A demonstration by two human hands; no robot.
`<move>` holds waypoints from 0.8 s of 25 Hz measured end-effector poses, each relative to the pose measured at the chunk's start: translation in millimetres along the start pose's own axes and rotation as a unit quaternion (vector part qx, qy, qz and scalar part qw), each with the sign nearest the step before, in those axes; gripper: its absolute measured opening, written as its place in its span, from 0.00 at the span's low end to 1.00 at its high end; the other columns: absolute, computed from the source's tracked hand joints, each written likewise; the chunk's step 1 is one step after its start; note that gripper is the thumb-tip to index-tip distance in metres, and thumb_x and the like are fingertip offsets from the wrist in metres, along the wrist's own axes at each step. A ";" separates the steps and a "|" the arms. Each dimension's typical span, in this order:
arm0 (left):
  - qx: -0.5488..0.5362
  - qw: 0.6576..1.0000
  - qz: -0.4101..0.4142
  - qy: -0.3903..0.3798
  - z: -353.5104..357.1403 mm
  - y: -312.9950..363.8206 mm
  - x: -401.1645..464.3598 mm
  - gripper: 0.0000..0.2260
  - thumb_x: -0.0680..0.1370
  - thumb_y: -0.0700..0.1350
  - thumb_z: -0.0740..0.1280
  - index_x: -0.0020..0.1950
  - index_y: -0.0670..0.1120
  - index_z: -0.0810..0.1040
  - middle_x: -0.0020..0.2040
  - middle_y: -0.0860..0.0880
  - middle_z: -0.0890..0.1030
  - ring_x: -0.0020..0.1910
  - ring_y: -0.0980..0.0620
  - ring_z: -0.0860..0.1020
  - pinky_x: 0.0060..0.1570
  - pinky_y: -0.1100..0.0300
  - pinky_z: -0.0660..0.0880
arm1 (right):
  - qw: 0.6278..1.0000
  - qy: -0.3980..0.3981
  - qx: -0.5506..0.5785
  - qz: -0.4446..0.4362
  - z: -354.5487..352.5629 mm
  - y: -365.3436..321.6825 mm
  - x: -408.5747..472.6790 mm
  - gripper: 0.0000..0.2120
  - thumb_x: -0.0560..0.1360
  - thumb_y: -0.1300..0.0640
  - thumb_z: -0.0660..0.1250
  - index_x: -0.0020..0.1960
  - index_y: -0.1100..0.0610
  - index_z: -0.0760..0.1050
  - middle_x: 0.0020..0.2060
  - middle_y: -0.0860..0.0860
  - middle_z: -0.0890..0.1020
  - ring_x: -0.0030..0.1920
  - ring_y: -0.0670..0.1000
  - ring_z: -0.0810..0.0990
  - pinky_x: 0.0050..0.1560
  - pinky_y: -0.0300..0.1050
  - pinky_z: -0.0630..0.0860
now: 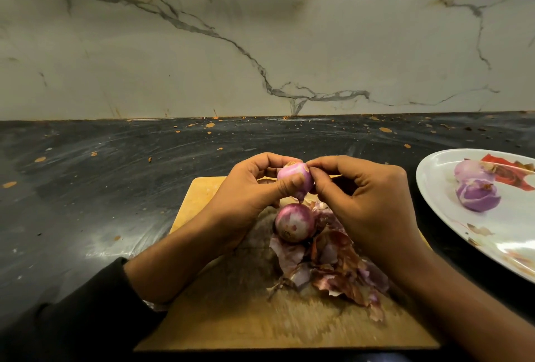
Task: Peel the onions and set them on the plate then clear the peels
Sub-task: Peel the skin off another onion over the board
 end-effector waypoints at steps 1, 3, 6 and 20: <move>0.004 1.000 0.000 0.000 -0.5 -0.2 0.3 0.20 0.66 0.51 0.74 0.56 0.44 0.81 0.48 0.47 0.84 0.42 0.55 0.82 0.36 0.62 0.75 | 1.000 0.000 -0.008 -0.003 -0.3 1.6 0.6 0.08 0.77 0.61 0.72 0.55 0.56 0.85 0.44 0.45 0.86 0.44 0.42 0.85 0.43 0.39 0.82; -0.004 1.000 -0.002 0.000 -1.6 -0.9 0.9 0.20 0.67 0.52 0.73 0.55 0.45 0.81 0.48 0.46 0.83 0.42 0.54 0.80 0.37 0.61 0.74 | 1.000 -0.010 -0.001 -0.005 -0.4 3.7 0.9 0.09 0.77 0.60 0.71 0.57 0.55 0.84 0.46 0.46 0.86 0.46 0.42 0.85 0.44 0.42 0.83; -0.004 1.000 -0.001 0.003 -3.0 -0.7 1.5 0.18 0.69 0.52 0.72 0.55 0.45 0.82 0.46 0.46 0.83 0.41 0.55 0.78 0.37 0.61 0.72 | 0.999 -0.036 0.013 -0.007 1.2 3.7 0.5 0.11 0.78 0.58 0.70 0.59 0.54 0.83 0.49 0.45 0.86 0.49 0.42 0.84 0.47 0.42 0.82; 0.027 1.000 -0.008 -0.008 1.4 1.5 0.4 0.18 0.71 0.55 0.69 0.56 0.46 0.84 0.51 0.41 0.84 0.43 0.53 0.77 0.39 0.61 0.71 | 0.994 -0.050 -0.086 0.047 8.8 5.3 1.3 0.03 0.80 0.60 0.66 0.47 0.56 0.77 0.41 0.47 0.78 0.40 0.46 0.77 0.38 0.44 0.75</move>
Point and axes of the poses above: each hand's wrist, its own x-axis towards the middle knuckle, its own z-axis out of the palm, y = z × x, the point moved 4 cm from there along x, towards the middle knuckle
